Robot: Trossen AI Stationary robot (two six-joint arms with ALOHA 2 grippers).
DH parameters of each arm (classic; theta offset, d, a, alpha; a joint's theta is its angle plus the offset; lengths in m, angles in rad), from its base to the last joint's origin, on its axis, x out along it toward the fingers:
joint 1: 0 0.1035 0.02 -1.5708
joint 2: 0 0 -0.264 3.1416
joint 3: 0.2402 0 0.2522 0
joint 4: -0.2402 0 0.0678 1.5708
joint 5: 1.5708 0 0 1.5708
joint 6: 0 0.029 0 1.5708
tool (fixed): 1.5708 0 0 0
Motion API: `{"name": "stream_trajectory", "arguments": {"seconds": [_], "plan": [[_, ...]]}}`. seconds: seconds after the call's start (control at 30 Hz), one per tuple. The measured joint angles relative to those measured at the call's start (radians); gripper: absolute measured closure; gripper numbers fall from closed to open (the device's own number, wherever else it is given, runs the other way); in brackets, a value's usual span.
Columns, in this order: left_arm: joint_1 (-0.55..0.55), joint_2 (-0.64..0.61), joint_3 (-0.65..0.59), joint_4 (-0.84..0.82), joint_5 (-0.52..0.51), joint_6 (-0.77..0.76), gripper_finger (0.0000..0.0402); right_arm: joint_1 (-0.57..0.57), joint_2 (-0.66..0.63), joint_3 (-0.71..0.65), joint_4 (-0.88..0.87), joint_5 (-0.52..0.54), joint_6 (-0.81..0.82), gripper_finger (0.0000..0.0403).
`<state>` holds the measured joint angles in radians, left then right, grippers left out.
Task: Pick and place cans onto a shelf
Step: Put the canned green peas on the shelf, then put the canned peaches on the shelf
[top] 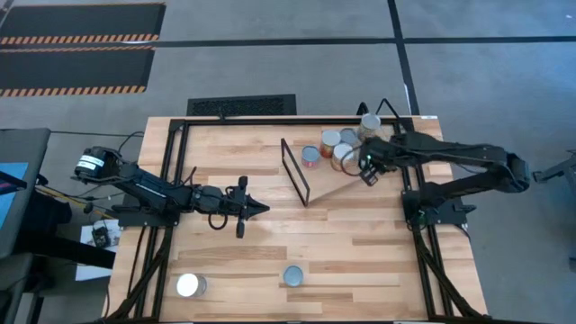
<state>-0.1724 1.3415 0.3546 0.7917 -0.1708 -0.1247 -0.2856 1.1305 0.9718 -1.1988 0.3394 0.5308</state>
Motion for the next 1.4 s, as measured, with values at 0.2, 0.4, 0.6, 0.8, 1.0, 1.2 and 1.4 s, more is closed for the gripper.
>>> {"name": "stream_trajectory", "arguments": {"seconds": [0.2,0.4,0.6,0.8,1.0,1.2,1.4], "plan": [[0.000,0.000,0.000,0.000,0.000,0.000,0.0401,0.001,-0.031,-0.168,0.138,-0.028,0.027,0.0392],[0.000,0.000,0.000,0.008,0.000,-0.002,0.0401,-0.034,-0.030,-0.211,0.246,-0.028,-0.001,0.0392],[0.000,0.000,0.000,0.010,0.000,-0.003,0.0401,-0.081,-0.030,-0.211,0.280,-0.030,-0.042,0.0396],[0.000,0.000,0.000,0.010,0.000,-0.004,0.0401,-0.106,-0.030,-0.211,0.332,-0.038,-0.080,0.0393],[0.000,0.000,0.000,0.010,0.000,-0.004,0.0401,-0.123,-0.030,-0.211,0.376,-0.051,-0.117,0.0394],[0.000,0.000,0.000,0.010,0.000,-0.004,0.0401,-0.126,-0.053,-0.211,0.388,-0.048,-0.171,0.0394],[0.000,0.000,0.000,0.007,0.000,0.000,0.0401,0.053,-0.190,-0.209,0.397,0.012,-0.132,0.0398]]}}
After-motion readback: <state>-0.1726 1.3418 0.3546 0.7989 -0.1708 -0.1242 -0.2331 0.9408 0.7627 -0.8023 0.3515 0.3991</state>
